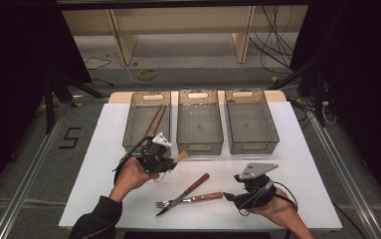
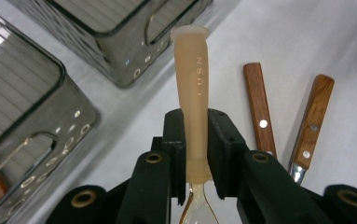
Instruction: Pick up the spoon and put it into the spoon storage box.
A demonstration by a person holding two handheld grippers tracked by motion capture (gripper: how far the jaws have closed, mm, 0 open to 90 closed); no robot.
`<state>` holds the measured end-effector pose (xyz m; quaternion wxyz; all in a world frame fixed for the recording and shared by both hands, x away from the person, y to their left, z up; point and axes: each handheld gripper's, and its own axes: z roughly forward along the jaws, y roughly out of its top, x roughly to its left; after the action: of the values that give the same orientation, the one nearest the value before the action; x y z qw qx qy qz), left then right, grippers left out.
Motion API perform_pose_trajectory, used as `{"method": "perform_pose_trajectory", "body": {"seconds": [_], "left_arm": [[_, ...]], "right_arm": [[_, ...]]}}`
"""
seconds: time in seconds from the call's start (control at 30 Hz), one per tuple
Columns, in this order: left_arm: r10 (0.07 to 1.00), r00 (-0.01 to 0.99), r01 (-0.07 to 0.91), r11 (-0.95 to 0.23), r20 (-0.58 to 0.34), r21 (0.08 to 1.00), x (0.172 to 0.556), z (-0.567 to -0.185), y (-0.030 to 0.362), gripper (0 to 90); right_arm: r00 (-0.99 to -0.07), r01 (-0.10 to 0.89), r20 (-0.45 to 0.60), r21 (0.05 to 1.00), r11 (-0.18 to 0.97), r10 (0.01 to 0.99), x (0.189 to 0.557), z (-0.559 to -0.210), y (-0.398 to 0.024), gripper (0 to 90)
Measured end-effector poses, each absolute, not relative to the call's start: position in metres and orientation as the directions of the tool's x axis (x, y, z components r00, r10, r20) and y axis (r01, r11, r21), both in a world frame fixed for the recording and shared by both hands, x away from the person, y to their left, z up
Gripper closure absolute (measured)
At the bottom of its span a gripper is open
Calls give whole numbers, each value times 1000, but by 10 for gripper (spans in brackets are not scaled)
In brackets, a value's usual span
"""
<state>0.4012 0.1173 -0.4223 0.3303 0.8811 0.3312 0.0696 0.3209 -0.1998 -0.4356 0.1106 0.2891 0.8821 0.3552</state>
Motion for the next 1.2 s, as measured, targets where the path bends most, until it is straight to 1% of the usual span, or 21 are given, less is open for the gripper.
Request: {"method": "perform_pose_trajectory", "body": {"seconds": [0.37,0.6,0.87,1.2], "left_arm": [[631,768,522,-519,-109,676,412,-407,114,778],[633,765,511,-487,-117,708,425,-393,106,778],[646,755,509,-469,-112,722,445,-382,91,778],[668,734,516,-432,-121,740,465,-377,87,777]], "right_arm": [[-808,433,12,691,579,590,321,-436,-200,315],[-808,432,13,692,578,589,321,-436,-200,315],[-809,433,16,693,577,588,322,-436,-201,315],[-808,435,17,692,576,589,322,-436,-201,315]]}}
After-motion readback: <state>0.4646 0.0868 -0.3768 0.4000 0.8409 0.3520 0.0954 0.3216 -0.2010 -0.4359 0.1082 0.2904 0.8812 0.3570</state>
